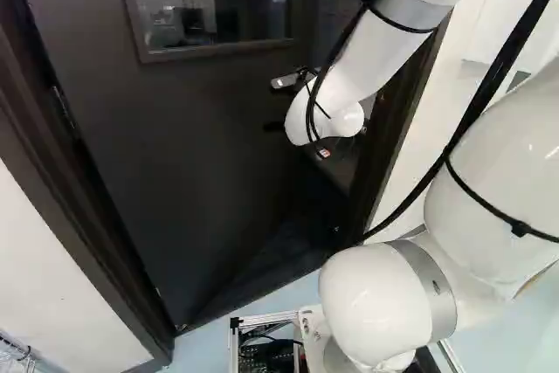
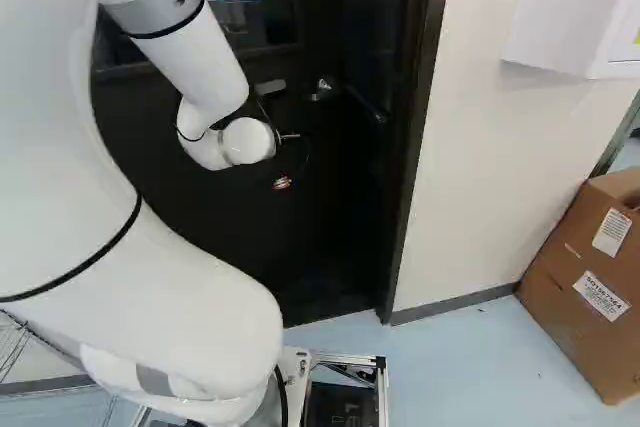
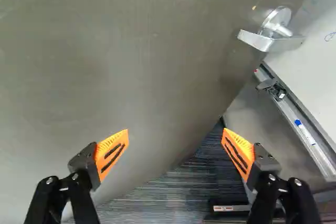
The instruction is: Open the door and move inside
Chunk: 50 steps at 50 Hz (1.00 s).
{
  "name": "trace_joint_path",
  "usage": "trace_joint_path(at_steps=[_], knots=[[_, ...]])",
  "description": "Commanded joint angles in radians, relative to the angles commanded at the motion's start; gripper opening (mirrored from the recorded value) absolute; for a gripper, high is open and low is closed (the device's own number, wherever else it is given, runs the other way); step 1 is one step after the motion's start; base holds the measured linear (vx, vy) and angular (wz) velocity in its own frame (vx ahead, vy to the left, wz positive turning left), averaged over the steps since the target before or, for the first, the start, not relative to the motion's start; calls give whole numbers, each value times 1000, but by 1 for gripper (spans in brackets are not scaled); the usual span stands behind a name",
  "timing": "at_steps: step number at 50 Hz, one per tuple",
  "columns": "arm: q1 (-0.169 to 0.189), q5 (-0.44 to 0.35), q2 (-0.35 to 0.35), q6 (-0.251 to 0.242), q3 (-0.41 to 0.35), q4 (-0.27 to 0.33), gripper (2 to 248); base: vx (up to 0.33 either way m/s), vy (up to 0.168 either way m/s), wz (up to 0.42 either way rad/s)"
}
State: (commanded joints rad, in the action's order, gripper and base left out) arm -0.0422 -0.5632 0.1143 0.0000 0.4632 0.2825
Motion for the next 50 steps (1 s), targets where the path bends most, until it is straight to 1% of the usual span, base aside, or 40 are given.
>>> trace_joint_path(at_steps=[8,20,29,36,50], knots=[[-8,0,-9,0,8,-1,247,41,47,-3],[-17,0,-15,0,14,-18,247,0,0,0],[-36,0,-46,0,44,-41,247,0,0,0],[-54,0,-78,0,76,-76,247,0,0,0],[-93,0,-136,0,134,-168,247,0,0,0]])
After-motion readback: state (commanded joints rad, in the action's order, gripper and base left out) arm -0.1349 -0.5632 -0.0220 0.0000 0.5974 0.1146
